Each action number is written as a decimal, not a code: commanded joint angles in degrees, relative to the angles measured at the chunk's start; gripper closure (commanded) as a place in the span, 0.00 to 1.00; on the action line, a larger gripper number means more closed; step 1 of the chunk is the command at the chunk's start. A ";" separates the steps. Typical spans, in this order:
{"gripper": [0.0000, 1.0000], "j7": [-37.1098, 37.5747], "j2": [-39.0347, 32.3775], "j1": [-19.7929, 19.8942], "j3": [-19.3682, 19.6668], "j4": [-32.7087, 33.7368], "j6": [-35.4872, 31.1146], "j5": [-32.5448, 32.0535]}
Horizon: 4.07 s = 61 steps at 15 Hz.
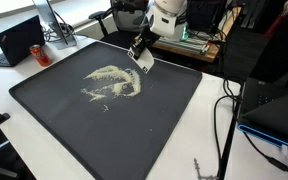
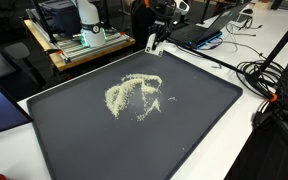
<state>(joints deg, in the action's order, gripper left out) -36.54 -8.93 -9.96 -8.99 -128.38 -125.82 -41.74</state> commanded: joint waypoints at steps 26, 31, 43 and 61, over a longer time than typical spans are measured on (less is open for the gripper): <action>0.99 -9.43 -0.17 1.95 -0.95 0.35 -3.18 7.06; 0.99 -7.31 0.77 2.58 1.10 1.12 2.08 6.22; 0.99 4.02 0.19 -1.47 -1.06 2.53 12.60 -4.79; 0.99 -17.84 -2.77 9.04 2.63 20.63 6.72 25.54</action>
<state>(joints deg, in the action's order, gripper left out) -47.42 -9.31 -3.02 -7.52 -113.02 -119.51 -24.47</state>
